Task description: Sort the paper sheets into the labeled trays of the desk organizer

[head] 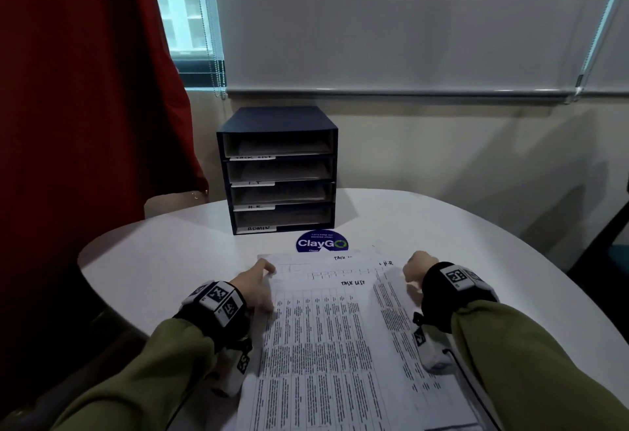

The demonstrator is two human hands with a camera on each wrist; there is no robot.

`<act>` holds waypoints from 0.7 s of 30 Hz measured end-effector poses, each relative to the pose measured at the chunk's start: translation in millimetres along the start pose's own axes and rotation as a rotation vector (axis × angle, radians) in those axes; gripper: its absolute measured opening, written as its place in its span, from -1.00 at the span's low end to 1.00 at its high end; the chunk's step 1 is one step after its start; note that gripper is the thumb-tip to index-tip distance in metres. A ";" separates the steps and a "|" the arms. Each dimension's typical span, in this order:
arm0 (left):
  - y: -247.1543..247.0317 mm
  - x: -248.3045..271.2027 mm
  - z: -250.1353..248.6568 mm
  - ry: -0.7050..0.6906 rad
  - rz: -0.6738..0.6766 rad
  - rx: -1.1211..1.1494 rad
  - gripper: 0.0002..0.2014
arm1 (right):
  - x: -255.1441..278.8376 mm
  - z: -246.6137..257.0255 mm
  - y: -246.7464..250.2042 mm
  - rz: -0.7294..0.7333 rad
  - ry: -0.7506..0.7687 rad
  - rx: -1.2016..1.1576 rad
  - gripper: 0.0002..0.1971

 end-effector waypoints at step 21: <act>-9.7 -8.4 5.2 0.063 0.106 0.498 -0.61 | 6.5 -11.8 -0.4 0.050 0.112 -0.198 -0.75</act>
Point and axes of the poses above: each hand's wrist, its own x-axis away from the middle knuckle, its own y-axis out of the back of the hand, z = x × y, the point moved 4 cm from there along -x, towards the middle knuckle, and after that the axes turned 5 degrees about y, right-handed, at the moved point
